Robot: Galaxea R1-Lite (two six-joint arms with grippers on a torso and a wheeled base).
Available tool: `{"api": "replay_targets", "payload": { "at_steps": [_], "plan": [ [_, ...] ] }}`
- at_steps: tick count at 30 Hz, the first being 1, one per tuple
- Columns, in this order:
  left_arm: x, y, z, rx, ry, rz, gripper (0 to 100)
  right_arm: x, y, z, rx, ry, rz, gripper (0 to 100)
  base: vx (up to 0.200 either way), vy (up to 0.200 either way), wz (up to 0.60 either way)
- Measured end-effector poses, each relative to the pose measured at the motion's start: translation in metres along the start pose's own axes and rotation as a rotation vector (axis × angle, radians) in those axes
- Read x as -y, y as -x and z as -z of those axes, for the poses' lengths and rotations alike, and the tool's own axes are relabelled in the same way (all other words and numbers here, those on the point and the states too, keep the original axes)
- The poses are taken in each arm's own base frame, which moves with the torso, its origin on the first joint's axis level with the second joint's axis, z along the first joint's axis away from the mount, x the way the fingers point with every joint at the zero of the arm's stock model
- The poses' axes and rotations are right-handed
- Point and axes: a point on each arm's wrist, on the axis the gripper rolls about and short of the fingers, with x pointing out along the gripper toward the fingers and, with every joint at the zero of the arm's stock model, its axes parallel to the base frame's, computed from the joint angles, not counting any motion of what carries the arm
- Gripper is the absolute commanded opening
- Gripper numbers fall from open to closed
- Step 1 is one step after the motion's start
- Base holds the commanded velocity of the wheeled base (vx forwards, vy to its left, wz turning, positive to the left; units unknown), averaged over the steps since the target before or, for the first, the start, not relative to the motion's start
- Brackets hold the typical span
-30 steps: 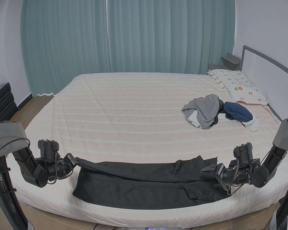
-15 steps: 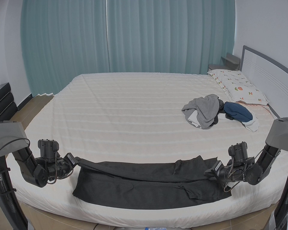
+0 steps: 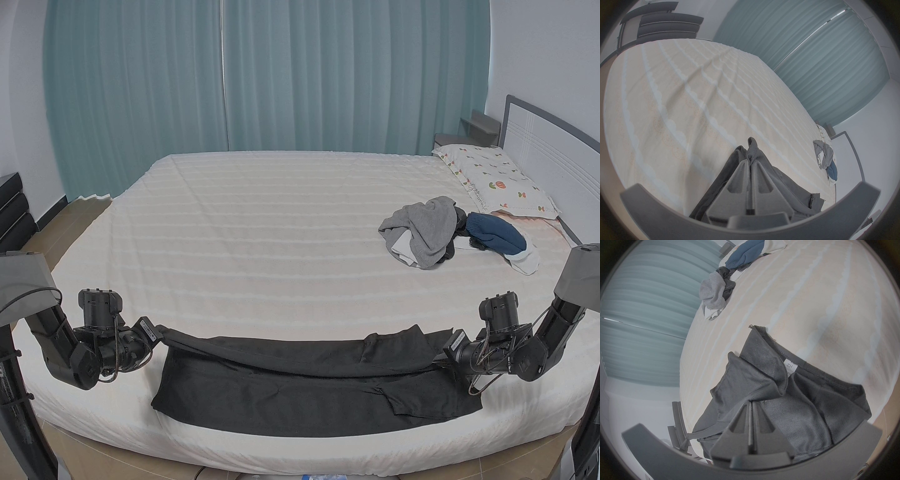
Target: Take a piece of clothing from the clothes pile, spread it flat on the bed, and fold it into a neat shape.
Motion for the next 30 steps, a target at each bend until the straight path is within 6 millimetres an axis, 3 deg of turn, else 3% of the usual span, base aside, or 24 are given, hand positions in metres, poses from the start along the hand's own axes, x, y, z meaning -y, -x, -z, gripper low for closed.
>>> {"api": "replay_targets", "payload": {
  "at_steps": [17, 22, 30],
  "plan": [
    [0.03, -0.016, -0.039, 0.15, -0.017, 0.094, 0, -0.088, 0.007, -0.066, 0.215, 0.101, -0.274, 0, 0.0, 0.0, 0.0],
    [0.027, -0.018, -0.037, 0.147, -0.017, 0.079, 0, -0.08, 0.008, -0.064, 0.212, 0.13, -0.245, 0, 0.0, 0.0, 0.0],
    [0.01, -0.014, -0.017, 0.082, -0.113, 0.011, 0, -0.04, 0.011, -0.042, 0.137, 0.189, -0.118, 0, 0.0, 0.0, 0.0]
  ]
}}
